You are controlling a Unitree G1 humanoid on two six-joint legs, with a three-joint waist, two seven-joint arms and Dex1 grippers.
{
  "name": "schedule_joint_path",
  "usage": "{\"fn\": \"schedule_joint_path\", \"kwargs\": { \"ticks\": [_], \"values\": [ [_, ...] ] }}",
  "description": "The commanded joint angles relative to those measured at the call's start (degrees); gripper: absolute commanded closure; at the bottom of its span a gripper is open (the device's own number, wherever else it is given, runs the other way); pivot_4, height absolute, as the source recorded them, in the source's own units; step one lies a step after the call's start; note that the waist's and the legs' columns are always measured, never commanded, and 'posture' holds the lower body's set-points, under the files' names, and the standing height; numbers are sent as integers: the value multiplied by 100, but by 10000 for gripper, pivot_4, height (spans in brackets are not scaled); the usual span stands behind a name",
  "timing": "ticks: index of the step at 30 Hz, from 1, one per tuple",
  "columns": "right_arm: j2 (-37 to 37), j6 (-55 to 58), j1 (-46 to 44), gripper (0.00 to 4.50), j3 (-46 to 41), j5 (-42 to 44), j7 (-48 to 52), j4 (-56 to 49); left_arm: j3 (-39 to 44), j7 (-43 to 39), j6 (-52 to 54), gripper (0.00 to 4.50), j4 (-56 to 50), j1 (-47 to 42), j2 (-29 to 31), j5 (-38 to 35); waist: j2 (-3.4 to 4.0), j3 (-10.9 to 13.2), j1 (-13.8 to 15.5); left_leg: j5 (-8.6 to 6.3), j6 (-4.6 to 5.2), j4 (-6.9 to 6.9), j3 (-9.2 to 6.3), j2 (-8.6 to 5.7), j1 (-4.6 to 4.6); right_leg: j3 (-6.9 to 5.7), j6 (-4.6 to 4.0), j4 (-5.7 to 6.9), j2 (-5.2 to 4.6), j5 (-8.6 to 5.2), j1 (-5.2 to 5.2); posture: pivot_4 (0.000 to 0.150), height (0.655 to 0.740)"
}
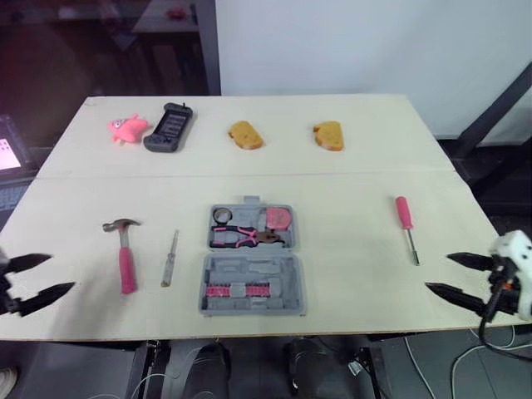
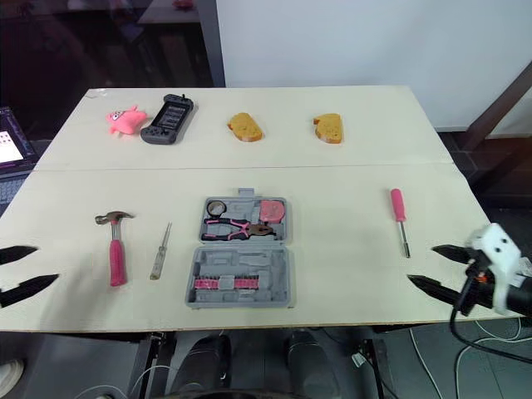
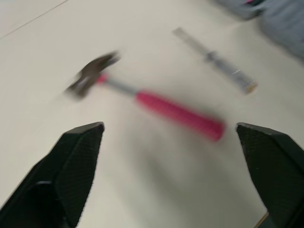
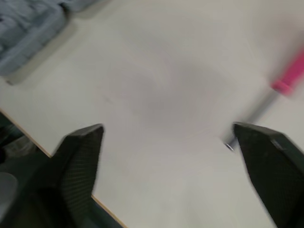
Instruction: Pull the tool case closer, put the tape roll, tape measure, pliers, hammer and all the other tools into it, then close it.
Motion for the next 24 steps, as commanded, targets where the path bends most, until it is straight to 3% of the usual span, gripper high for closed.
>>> {"fn": "schedule_joint_path", "kwargs": {
  "ticks": [1,12,17,21,24],
  "values": [
    [-177,-493,83,411,-193,-80,139,333,177,-32,-455,0,424,64,112,116,-2,-1,-15,0,0,-1,0,0,0,0,0,0,0,0,0,1500,7400],
    [-193,-767,-21,411,83,-61,-4,543,-11,-40,-790,0,670,-17,48,167,-3,1,-37,0,0,-4,0,1,-3,1,0,0,0,0,-3,1500,7400],
    [-158,-343,-45,411,-66,279,-166,18,-52,117,-710,0,337,57,-87,146,0,1,-60,0,0,-4,0,1,-3,1,0,0,0,1,-2,1500,7400],
    [-103,620,-620,411,228,1191,-600,-1203,-28,908,-51,0,-1058,247,-661,-77,3,1,-84,0,0,-4,0,3,-2,3,3,0,1,3,0,1500,7400],
    [77,1241,-1482,411,842,1838,-1155,-1920,-116,1851,1422,0,-2627,377,-1240,-722,3,1,-73,0,-1,0,1,5,-1,7,19,3,2,12,4,1500,7400]
  ]
}}
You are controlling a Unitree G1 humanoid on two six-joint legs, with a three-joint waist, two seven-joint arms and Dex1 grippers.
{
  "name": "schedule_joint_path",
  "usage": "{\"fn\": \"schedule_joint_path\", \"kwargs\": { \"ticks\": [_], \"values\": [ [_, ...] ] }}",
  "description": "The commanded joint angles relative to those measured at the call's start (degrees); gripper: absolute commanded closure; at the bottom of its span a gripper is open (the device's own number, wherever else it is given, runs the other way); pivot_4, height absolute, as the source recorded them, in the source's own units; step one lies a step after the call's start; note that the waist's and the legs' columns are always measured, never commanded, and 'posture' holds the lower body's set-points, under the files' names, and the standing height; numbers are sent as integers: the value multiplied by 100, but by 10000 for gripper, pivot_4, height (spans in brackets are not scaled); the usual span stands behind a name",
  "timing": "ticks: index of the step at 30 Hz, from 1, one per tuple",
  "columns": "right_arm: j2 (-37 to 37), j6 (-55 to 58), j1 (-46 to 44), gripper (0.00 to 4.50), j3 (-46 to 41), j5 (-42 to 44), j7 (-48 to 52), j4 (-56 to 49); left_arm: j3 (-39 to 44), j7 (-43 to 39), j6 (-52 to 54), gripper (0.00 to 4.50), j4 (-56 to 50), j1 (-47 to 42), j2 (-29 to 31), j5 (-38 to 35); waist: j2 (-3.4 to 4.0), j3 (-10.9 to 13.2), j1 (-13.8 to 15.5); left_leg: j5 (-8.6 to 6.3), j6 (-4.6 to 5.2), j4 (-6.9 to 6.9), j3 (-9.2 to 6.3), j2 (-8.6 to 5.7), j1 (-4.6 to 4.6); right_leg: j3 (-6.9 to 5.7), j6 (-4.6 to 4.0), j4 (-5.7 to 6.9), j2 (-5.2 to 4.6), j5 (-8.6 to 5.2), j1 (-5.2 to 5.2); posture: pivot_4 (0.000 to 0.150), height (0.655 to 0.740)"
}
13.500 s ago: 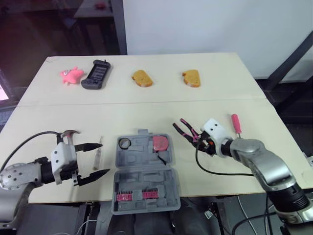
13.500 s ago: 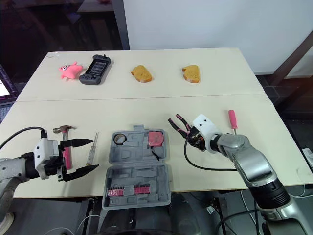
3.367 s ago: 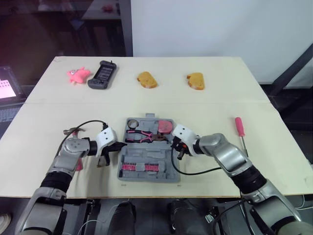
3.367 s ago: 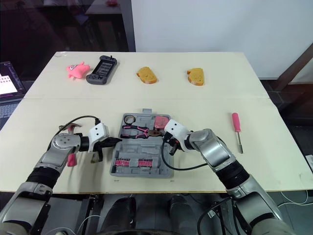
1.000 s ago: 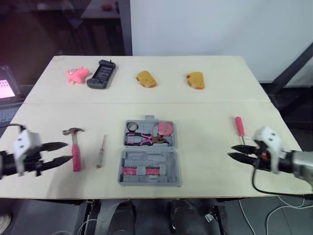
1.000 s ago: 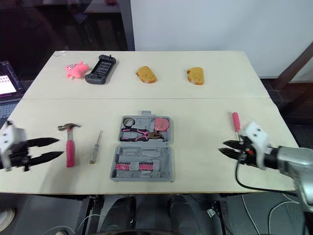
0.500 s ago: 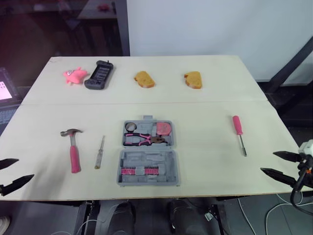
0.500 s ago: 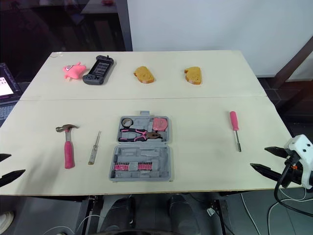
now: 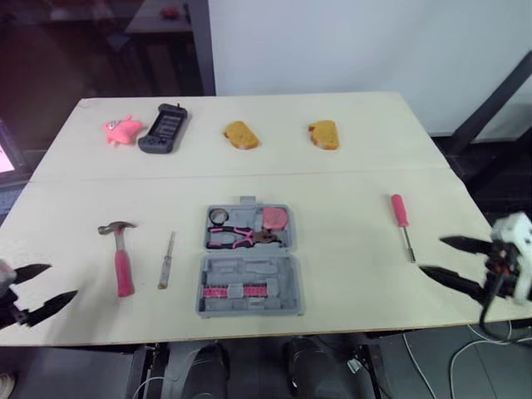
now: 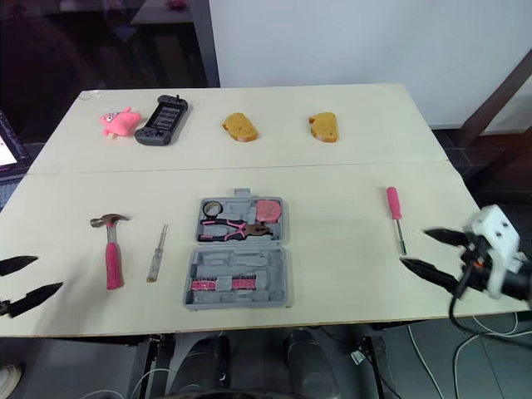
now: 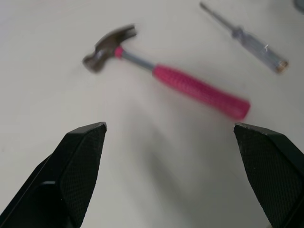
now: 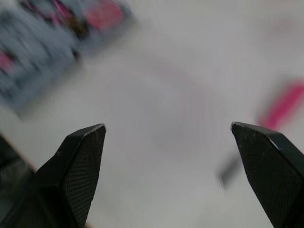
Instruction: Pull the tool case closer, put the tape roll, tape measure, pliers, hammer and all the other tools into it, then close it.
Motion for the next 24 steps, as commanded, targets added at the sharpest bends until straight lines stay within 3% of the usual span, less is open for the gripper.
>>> {"fn": "schedule_joint_path", "kwargs": {
  "ticks": [1,7,11,15,18,24],
  "values": [
    [223,596,-922,411,774,799,-560,-949,-175,1313,1771,0,-1895,146,-514,-688,-14,-3,9,0,0,2,-3,0,-2,-2,3,1,1,1,0,1500,7400],
    [425,477,-1939,411,2426,577,-355,-1085,-692,3764,4791,0,-3986,-369,-1311,-1293,-29,2,146,0,0,9,-31,-6,-13,-18,25,3,4,7,3,1500,7400],
    [272,-52,-2064,411,3164,-13,53,-901,-1085,4695,6308,0,-4460,-1083,-1236,-1167,-30,2,180,0,0,20,-39,-11,-13,-23,29,3,2,9,10,1500,7400],
    [259,-298,-2110,411,3467,-311,132,-820,-1407,5062,7475,0,-4506,-1813,-1316,-1286,-30,1,149,1,0,21,-38,-14,-7,-21,30,3,2,11,14,1500,7400],
    [373,-342,-2102,411,3578,-399,36,-801,-1994,5498,8497,0,-4074,-2622,-1393,-922,-31,1,163,1,0,20,-41,-14,-7,-22,30,6,4,11,14,1500,7400],
    [505,-332,-1966,411,3605,-474,-209,-946,-2387,5597,8668,0,-3397,-3305,-1560,-552,-32,0,143,2,-1,20,-46,-16,-9,-25,30,6,2,12,14,1500,7400]
  ]
}}
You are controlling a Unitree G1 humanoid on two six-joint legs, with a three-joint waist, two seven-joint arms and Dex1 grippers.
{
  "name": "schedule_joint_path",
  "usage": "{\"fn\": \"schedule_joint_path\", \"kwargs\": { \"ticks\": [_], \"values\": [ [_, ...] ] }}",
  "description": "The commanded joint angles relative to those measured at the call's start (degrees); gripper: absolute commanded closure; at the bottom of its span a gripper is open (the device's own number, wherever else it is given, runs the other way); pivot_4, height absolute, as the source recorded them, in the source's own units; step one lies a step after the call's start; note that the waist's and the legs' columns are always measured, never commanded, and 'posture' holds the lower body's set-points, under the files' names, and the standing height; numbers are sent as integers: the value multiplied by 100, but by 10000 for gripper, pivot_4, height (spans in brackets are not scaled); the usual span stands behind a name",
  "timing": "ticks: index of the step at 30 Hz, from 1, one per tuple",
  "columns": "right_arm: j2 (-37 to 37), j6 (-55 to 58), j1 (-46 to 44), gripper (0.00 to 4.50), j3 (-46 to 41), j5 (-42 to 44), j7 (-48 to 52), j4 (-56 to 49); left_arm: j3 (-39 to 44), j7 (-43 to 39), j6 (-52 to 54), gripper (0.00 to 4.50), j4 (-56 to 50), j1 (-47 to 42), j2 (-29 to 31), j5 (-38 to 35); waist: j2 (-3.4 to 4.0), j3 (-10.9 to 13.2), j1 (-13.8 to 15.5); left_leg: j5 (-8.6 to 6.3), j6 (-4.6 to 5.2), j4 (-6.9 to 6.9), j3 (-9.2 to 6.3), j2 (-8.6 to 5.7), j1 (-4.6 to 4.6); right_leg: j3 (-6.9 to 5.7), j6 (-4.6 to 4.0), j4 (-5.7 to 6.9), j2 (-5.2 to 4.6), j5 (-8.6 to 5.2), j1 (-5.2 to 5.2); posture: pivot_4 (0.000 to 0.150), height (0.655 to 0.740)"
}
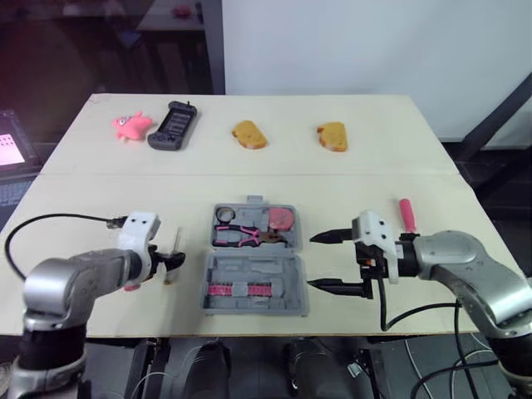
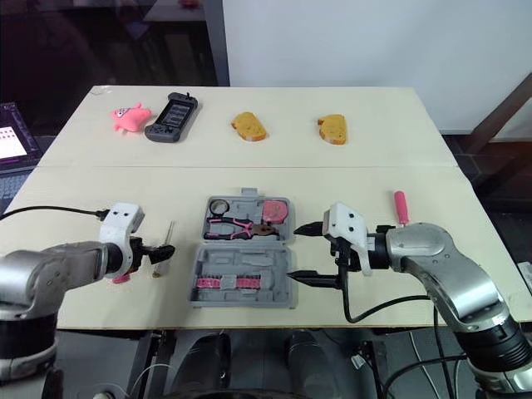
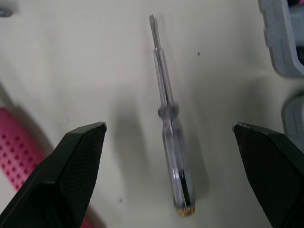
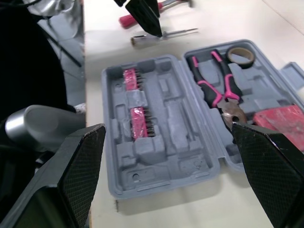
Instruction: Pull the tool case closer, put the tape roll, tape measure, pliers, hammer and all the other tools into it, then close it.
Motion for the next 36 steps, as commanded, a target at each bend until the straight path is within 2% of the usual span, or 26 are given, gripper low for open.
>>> {"fn": "schedule_joint_path", "kwargs": {
  "ticks": [1,9,16,17,18,19,25,26,33,36],
  "values": [
    [57,-9,32,411,-66,-7,-151,-239,-242,47,-10,0,215,-84,59,295,1,0,-1,0,0,-1,0,0,1,0,-1,0,0,1,0,1500,7400],
    [73,182,102,411,-138,65,-394,-479,-459,44,-130,0,685,-83,-320,632,8,-5,31,4,-7,1,-2,-3,10,-1,0,5,-3,1,13,1500,7400],
    [18,262,151,411,-159,45,-447,-492,-411,-19,-165,0,819,-23,-676,778,57,-33,47,4,-6,-1,-2,-8,39,1,1,5,-4,1,41,1500,7400],
    [15,262,143,0,-159,43,-447,-480,-398,-22,-142,5168,786,-7,-716,785,59,-34,44,4,-6,-1,-1,-8,40,2,1,5,-4,1,42,1500,7400],
    [17,265,120,0,-153,39,-446,-462,-381,-28,-134,7422,770,13,-748,798,59,-34,42,4,-6,-1,-2,-8,40,2,1,5,-4,1,42,1500,7400],
    [17,267,104,0,-151,35,-443,-447,-370,94,-137,11483,769,27,-759,700,59,-34,44,4,-6,-1,-1,-8,39,2,2,5,-4,0,42,1500,7400],
    [36,236,53,0,-97,-71,-470,-351,-312,-64,-115,42791,766,-15,-791,831,59,-34,57,4,-7,-1,-2,-12,36,2,3,4,-8,0,41,1500,7400],
    [45,233,47,0,-85,-97,-488,-333,-309,-79,-132,44844,783,-22,-779,840,59,-34,56,4,-7,-1,-2,-12,36,2,3,4,-8,0,42,1500,7400],
    [93,240,59,0,-74,-163,-578,-304,-368,-333,-306,44844,770,-140,-518,867,58,-33,52,4,-7,-2,-2,-12,35,2,3,4,-7,0,39,1500,7400],
    [146,289,63,0,-79,-151,-684,-341,-396,-684,-495,44844,752,-320,-72,827,50,-29,32,4,-6,-2,-2,-11,31,2,3,4,-6,0,33,1500,7400]
  ]
}}
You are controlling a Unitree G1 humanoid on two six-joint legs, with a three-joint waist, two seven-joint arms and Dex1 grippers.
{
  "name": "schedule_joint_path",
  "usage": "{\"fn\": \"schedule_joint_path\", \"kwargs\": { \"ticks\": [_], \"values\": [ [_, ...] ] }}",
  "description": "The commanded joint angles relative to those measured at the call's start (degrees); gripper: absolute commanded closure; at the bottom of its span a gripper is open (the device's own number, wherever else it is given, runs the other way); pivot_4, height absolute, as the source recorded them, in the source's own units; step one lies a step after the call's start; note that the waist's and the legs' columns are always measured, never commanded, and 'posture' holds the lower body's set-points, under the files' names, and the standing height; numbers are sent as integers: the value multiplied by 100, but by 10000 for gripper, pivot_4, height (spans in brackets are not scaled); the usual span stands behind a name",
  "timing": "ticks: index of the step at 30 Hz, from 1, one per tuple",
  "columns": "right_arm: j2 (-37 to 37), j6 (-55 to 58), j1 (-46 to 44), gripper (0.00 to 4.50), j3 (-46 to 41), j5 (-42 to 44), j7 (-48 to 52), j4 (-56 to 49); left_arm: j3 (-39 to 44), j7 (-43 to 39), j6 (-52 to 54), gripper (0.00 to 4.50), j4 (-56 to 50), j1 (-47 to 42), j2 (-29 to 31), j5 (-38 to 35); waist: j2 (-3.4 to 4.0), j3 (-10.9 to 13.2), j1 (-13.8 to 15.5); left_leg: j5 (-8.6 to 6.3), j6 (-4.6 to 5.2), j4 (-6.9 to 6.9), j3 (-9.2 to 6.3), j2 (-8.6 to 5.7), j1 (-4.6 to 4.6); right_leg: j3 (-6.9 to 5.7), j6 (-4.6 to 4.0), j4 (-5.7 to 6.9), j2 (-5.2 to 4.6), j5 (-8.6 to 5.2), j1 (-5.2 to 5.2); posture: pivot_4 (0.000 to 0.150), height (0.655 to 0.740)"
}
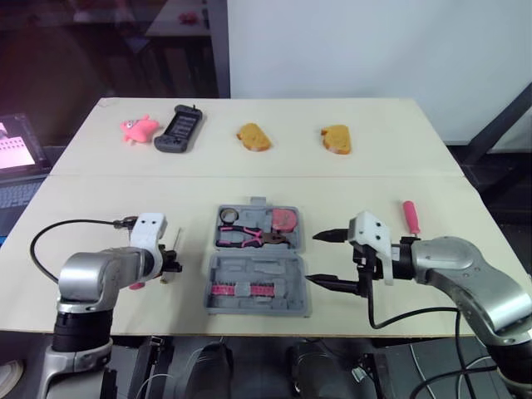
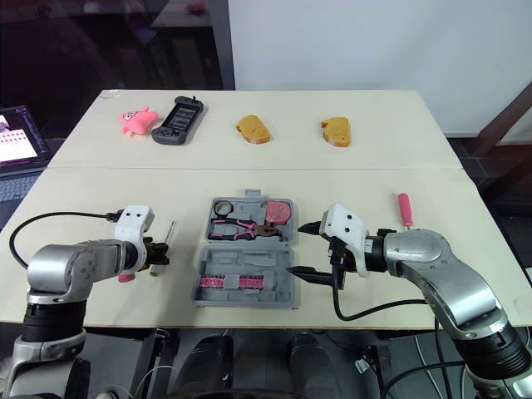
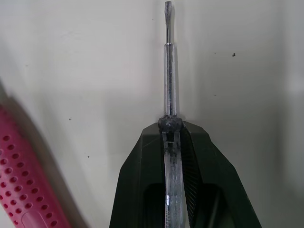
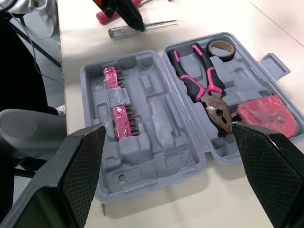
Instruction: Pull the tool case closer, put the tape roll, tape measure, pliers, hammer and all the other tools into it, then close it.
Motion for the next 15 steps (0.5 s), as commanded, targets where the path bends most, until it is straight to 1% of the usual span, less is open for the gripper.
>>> {"fn": "schedule_joint_path", "kwargs": {
  "ticks": [1,3,4,5,6,9,12,15],
  "values": [
    [106,13,-69,0,-72,16,-152,-142,-119,-538,-190,44844,-36,-211,527,-130,-14,8,-20,0,0,0,-1,0,-2,-1,0,0,1,0,-2,1500,7400],
    [167,60,-94,0,-53,8,-257,-176,-267,-993,-330,44844,-137,-297,1068,-235,-29,16,-29,0,0,-2,-5,3,-13,-3,-1,0,4,1,-16,1500,7400],
    [219,96,-105,0,-38,15,-319,-206,-373,-1425,-437,44844,-246,-330,1502,-366,-33,19,-36,1,-2,-1,-7,4,-21,-5,-1,1,4,1,-24,1500,7400],
    [254,123,-113,0,-27,22,-360,-229,-450,-1734,-522,44844,-309,-351,1805,-459,-38,22,-46,2,-3,-2,-4,4,-27,-3,-1,1,3,1,-31,1500,7400],
    [304,128,-124,0,8,-8,-424,-237,-670,-2273,-794,44844,-400,-345,2320,-506,-42,24,-51,3,-5,-4,-3,4,-33,-2,-2,1,3,1,-41,1500,7400],
    [422,137,-161,0,116,-90,-549,-229,-1245,-3529,-1562,44844,-411,-453,3388,-492,-38,28,-39,4,-7,-12,4,4,-34,1,-2,-2,0,1,-44,1500,7400],
    [520,99,-198,0,199,-204,-675,-185,-1754,-4652,-2153,44844,-296,-826,3887,-477,-35,37,-2,4,-7,-13,5,4,-36,-2,-5,-4,0,-1,-47,1500,7400],
    [642,109,-229,0,241,-271,-810,-176,-2424,-5615,-2783,44844,-129,-1357,4015,-173,-37,40,-1,4,-7,-7,9,4,-40,0,-7,-7,0,-2,-47,1500,7400]
  ]
}}
